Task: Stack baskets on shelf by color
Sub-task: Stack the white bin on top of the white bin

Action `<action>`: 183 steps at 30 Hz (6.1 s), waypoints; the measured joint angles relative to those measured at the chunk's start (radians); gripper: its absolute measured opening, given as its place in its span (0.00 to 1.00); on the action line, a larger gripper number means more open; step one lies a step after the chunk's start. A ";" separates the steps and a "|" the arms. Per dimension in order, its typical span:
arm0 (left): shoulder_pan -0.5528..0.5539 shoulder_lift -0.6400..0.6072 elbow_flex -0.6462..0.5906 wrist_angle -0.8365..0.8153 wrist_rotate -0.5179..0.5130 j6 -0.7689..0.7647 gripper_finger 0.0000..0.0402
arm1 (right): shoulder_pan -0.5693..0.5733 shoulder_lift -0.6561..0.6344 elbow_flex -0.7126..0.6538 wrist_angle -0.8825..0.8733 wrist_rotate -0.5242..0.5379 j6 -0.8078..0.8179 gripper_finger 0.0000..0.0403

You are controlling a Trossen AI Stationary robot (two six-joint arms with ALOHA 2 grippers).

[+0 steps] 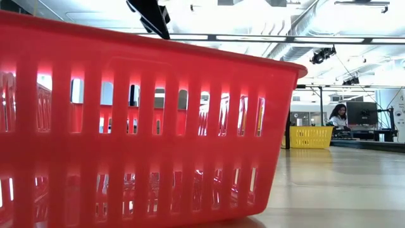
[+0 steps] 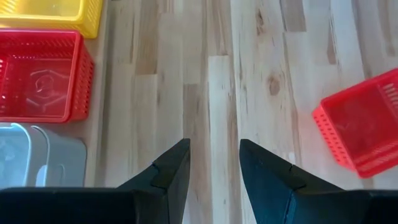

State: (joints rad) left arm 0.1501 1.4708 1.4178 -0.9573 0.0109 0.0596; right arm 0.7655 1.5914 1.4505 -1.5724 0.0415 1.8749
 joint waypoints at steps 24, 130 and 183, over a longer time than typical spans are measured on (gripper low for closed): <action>0.000 0.000 0.000 0.046 -0.060 -0.138 0.32 | 0.225 -0.168 -0.511 0.519 -0.127 0.354 0.32; -0.084 0.001 0.001 0.118 -0.049 0.027 0.32 | -0.701 -0.075 -0.385 0.733 0.122 -0.283 0.24; -0.282 0.533 0.001 0.610 -0.049 -0.109 0.32 | -0.687 -0.451 -0.386 0.611 0.449 -0.674 0.22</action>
State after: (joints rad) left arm -0.1315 2.0034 1.4185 -0.3476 -0.0380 -0.0494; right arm 0.0790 1.1408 1.0645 -0.9609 0.4908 1.2009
